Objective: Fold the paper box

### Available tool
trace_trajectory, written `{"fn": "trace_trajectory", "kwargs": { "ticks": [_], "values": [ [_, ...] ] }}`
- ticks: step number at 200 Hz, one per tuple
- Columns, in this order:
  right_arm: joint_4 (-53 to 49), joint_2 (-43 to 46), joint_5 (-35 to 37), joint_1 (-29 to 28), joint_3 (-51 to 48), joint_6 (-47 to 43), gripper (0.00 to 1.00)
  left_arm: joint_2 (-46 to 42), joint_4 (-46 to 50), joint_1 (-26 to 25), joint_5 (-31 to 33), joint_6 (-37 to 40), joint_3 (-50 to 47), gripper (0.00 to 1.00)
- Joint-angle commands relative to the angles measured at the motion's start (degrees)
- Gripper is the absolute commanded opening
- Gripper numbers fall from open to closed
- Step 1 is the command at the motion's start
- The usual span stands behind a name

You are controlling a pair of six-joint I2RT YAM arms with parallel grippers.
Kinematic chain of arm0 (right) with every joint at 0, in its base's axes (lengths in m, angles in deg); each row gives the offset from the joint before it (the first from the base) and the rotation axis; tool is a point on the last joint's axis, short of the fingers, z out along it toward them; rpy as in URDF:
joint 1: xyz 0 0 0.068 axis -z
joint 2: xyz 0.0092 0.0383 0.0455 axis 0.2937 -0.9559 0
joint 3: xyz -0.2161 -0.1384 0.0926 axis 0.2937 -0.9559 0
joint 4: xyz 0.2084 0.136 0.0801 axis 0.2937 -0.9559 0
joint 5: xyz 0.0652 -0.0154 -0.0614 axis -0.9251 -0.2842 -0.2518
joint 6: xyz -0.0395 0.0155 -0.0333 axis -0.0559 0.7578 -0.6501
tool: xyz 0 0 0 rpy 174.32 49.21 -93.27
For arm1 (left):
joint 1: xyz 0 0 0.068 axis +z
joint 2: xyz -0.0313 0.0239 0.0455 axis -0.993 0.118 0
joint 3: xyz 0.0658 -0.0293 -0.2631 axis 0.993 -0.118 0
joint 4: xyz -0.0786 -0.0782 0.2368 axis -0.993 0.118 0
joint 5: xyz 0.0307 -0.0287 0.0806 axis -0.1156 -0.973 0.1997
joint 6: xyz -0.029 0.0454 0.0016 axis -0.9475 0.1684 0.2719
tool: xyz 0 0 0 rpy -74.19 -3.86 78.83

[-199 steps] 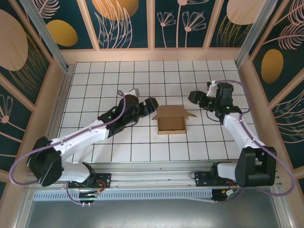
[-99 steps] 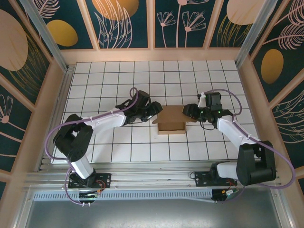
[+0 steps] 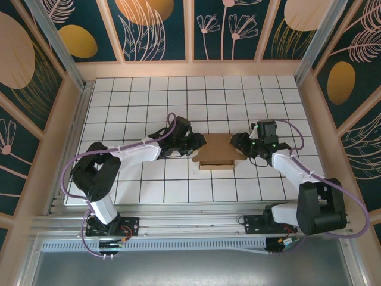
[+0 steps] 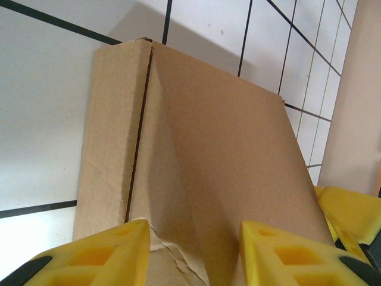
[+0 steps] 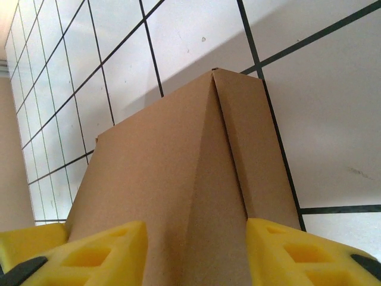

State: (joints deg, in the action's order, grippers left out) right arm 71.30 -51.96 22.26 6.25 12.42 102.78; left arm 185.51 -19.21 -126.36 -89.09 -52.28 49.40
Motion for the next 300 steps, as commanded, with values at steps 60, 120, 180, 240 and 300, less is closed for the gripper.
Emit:
{"fn": "trace_trajectory", "kwargs": {
  "ticks": [60, 120, 180, 240, 300],
  "values": [
    [-8.56, 7.73, 2.27, -0.07, 2.29, 2.07, 0.53, -3.95, 4.97, -0.37, 1.95, -0.04, -0.80, 0.60],
    [-16.24, 8.58, 0.29, -0.11, 4.32, 1.37, 0.53, -5.66, 9.11, -1.64, -0.09, -0.96, 1.07, 0.57],
    [-13.31, 7.47, -1.56, -0.72, 2.94, 3.51, 0.49, -5.75, 9.08, -3.46, -2.31, -3.72, 1.28, 0.55],
    [-9.81, 7.10, -3.63, -1.46, 0.33, 7.63, 0.47, -4.34, 4.76, -3.70, -4.30, -6.42, -0.83, 0.52],
    [-7.05, 7.36, -3.47, -2.38, -1.99, 10.18, 0.45, -3.16, 0.87, -3.71, -5.78, -8.19, -2.65, 0.47]
  ]
}}
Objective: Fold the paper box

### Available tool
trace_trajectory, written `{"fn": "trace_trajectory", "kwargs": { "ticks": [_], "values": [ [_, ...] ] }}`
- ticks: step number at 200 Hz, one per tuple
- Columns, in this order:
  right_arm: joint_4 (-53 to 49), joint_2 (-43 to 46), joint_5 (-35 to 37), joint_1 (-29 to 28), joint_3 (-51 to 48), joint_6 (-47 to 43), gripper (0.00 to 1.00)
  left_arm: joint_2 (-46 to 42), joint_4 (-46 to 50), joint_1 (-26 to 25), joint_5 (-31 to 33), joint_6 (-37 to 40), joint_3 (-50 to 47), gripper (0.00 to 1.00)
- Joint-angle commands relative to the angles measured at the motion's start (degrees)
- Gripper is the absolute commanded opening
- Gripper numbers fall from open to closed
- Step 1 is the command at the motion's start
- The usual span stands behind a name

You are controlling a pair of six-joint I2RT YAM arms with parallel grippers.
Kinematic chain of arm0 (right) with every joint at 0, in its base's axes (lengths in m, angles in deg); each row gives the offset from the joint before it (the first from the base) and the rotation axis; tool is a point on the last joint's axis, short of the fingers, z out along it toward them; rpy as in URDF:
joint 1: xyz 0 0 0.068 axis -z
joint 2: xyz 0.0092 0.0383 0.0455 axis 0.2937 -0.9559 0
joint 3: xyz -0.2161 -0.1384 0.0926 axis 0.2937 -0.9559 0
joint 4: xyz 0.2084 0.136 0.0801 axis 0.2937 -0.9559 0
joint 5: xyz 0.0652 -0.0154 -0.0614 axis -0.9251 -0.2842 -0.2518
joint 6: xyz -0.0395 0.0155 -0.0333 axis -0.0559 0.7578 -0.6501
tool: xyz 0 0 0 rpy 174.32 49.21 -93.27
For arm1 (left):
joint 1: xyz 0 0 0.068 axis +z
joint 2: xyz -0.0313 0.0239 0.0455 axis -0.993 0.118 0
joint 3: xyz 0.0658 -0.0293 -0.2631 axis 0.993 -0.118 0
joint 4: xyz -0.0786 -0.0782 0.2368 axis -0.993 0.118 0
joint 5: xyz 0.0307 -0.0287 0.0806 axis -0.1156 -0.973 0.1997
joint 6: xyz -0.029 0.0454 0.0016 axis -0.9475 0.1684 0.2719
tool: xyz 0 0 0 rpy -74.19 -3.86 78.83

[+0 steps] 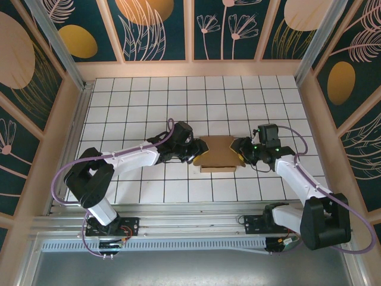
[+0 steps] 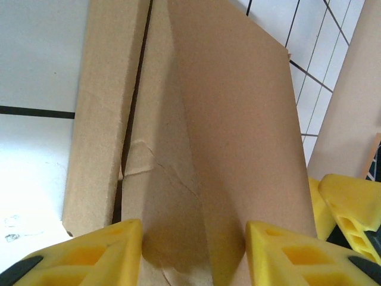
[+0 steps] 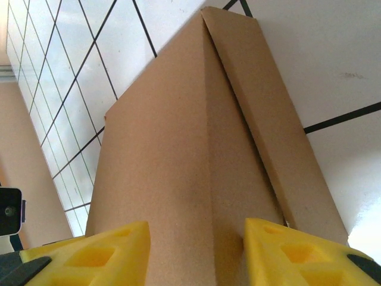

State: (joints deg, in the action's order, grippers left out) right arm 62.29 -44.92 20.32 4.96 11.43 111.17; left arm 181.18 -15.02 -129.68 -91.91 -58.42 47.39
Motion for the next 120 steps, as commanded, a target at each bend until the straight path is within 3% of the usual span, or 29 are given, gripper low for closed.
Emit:
{"fn": "trace_trajectory", "kwargs": {
  "ticks": [1, 53, 120],
  "values": [
    [1.96, 0.28, -1.52, -1.12, -1.01, 1.83, 0.45, 1.15, -3.33, -0.39, -2.97, -2.05, -0.65, 0.47],
    [2.48, 0.41, -0.60, -1.52, -2.12, 1.86, 0.43, 2.06, -3.95, -0.48, -3.16, -1.80, -2.07, 0.37],
    [2.27, 0.66, 3.99, -2.50, -3.39, -0.73, 0.39, 4.81, -0.40, -0.43, -1.11, 1.82, -1.82, 0.35]
  ]
}}
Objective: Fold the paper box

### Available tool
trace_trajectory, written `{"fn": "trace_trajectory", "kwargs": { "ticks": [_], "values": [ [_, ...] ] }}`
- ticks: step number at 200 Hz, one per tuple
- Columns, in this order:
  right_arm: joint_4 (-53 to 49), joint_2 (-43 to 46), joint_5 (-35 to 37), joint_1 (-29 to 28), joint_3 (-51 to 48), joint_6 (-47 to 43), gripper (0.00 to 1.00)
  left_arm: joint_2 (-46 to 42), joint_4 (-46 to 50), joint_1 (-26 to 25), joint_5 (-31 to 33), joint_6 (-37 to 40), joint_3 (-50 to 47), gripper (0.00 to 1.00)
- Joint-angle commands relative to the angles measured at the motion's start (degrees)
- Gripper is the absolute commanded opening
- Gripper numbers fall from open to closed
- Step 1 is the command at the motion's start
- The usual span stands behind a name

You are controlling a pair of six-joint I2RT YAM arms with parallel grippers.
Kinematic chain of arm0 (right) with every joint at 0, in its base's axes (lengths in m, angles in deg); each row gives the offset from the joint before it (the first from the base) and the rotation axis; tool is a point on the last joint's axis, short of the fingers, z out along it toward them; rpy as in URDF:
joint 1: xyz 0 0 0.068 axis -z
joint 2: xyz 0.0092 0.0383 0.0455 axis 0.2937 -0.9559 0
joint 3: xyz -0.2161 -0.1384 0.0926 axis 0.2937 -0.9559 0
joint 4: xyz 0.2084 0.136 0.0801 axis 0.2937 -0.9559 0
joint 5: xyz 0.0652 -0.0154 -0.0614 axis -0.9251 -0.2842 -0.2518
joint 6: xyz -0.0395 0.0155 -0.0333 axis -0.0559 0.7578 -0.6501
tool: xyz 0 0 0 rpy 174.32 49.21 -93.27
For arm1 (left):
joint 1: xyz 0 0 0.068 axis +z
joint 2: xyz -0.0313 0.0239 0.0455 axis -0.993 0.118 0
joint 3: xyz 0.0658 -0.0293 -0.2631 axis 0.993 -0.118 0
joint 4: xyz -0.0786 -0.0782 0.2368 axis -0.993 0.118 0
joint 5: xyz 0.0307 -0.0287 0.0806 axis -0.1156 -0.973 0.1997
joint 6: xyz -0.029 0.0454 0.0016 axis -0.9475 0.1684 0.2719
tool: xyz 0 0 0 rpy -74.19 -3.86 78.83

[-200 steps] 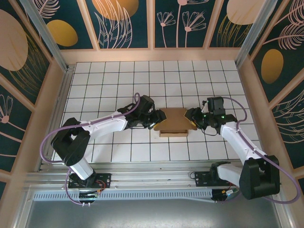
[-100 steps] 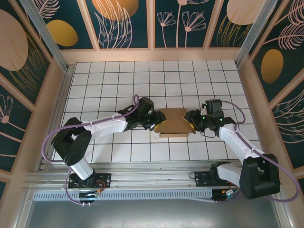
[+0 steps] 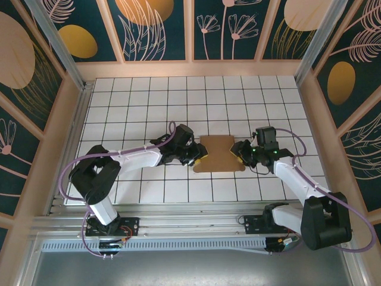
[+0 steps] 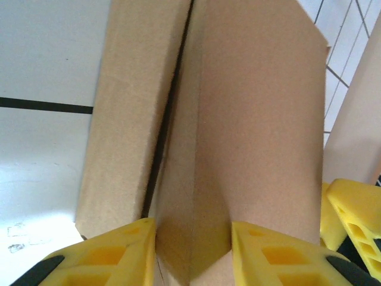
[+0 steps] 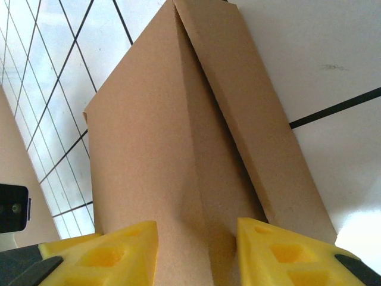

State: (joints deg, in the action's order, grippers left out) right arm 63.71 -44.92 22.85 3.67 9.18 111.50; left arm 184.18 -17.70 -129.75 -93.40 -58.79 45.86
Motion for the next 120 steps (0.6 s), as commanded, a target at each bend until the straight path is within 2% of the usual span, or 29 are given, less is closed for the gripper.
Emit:
{"fn": "trace_trajectory", "kwargs": {
  "ticks": [1, 78, 101, 120],
  "values": [
    [0.82, 0.67, 1.56, -1.28, -1.19, -1.07, 0.39, 1.91, 2.36, -0.39, 0.40, 2.23, -0.29, 0.35],
    [-0.80, 0.06, 12.56, -3.59, -1.97, -5.09, 0.39, 2.54, 8.33, -0.41, 4.49, 6.10, 1.45, 0.37],
    [0.15, -0.70, 13.83, -4.21, -2.76, -5.28, 0.39, 2.79, 9.19, -0.37, 4.96, 6.60, 1.83, 0.43],
    [1.48, -1.64, 13.96, -4.48, -3.47, -5.06, 0.39, 3.36, 9.17, -0.41, 4.74, 6.31, 1.91, 0.44]
  ]
}}
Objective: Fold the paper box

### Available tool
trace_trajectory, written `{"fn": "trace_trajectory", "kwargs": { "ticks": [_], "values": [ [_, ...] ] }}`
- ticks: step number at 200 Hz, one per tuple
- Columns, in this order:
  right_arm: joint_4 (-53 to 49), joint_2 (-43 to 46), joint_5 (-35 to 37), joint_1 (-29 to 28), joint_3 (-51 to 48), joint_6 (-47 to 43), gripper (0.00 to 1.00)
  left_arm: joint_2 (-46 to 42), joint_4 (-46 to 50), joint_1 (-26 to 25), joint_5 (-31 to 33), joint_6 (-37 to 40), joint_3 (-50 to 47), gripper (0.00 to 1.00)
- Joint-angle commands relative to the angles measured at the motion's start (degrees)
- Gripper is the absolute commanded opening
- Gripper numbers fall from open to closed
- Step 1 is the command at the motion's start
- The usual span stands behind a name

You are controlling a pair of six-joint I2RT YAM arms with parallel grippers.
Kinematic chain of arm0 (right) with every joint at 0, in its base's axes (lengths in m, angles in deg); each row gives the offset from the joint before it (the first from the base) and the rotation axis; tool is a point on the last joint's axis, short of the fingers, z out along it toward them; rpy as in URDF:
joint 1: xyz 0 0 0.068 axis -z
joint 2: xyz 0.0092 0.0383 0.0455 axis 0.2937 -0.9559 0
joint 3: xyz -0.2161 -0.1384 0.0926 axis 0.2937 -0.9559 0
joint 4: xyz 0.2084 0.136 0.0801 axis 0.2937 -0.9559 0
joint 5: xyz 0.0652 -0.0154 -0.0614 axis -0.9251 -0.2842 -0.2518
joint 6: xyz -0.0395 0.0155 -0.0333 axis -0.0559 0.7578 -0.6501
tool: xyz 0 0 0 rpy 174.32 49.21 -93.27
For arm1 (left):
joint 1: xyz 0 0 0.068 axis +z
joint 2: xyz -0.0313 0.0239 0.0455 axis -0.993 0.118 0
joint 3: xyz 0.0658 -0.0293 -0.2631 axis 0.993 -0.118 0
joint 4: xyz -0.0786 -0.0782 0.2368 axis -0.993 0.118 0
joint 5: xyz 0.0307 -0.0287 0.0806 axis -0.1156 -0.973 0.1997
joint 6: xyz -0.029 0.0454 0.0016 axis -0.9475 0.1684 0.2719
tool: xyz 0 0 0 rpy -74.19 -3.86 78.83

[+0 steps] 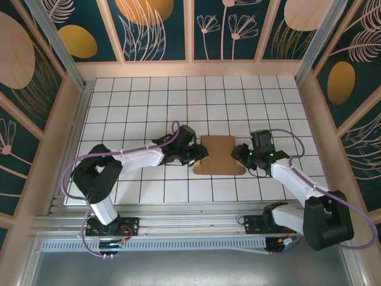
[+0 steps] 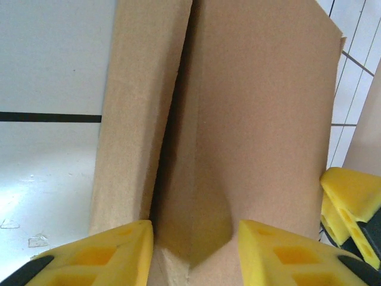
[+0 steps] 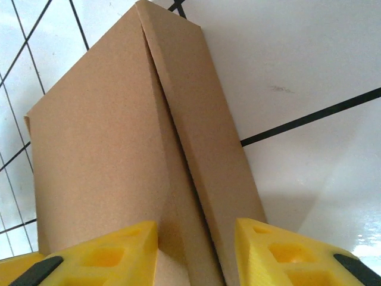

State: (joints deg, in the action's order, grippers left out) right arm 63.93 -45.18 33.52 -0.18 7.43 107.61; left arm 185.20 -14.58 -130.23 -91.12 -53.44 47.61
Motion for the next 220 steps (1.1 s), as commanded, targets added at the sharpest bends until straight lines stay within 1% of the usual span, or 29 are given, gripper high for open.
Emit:
{"fn": "trace_trajectory", "kwargs": {
  "ticks": [1, 36, 51, 62, 80, 95, 106, 123, 141, 154, 174, 197, 205, 220],
  "values": [
    [1.36, -1.40, 3.30, -0.65, -1.70, -1.12, 0.39, 2.32, 6.06, 0.07, 2.47, 0.92, 0.16, 0.44],
    [3.02, -3.66, 3.34, -1.52, -2.30, -0.80, 0.39, 0.81, 7.01, 0.08, 3.52, 2.93, 2.15, 0.44],
    [3.39, -4.32, 3.64, -1.86, -2.25, -0.92, 0.38, -0.12, 7.98, 0.07, 4.08, 3.82, 3.26, 0.46],
    [3.65, -4.57, 3.65, -1.93, -2.30, -0.93, 0.38, -1.04, 8.36, 0.07, 4.67, 4.65, 3.74, 0.51],
    [3.92, -4.82, 4.23, -2.08, -2.39, -1.14, 0.38, -1.33, 12.04, 0.07, 8.66, 6.14, 5.29, 0.57],
    [4.00, -5.33, 4.45, -2.12, -2.39, -1.45, 0.38, -1.34, 16.00, 0.07, 13.01, 7.90, 6.93, 0.60],
    [4.10, -5.65, 4.44, -2.21, -2.47, -1.57, 0.38, -0.28, 17.77, 0.15, 14.92, 9.26, 7.95, 0.61],
    [4.77, -6.21, 4.44, -2.55, -2.56, -1.47, 0.37, 2.23, 17.60, 0.16, 14.27, 11.00, 9.09, 0.63],
    [5.13, -6.62, 4.63, -2.86, -2.39, -1.29, 0.37, 4.57, 13.89, 0.11, 12.15, 11.51, 8.78, 0.64],
    [5.37, -6.86, 5.20, -3.12, -2.47, -1.13, 0.37, 6.34, 12.53, 0.09, 11.65, 11.51, 8.48, 0.59],
    [5.81, -7.43, 6.77, -3.57, -2.98, -1.24, 0.36, 8.77, 10.16, 0.14, 10.41, 10.73, 6.67, 0.44],
    [6.85, -8.59, 7.12, -3.72, -4.07, -2.29, 0.36, 9.69, 5.35, 0.15, 8.00, 8.58, 2.22, 0.29],
    [7.28, -8.90, 7.25, -3.72, -4.57, -2.30, 0.35, 9.53, 3.32, 0.07, 7.38, 8.11, 0.63, 0.26],
    [8.62, -8.99, 6.70, -3.76, -5.53, -2.16, 0.35, 8.70, 1.19, 0.07, 7.15, 7.67, -1.33, 0.25]
  ]
}}
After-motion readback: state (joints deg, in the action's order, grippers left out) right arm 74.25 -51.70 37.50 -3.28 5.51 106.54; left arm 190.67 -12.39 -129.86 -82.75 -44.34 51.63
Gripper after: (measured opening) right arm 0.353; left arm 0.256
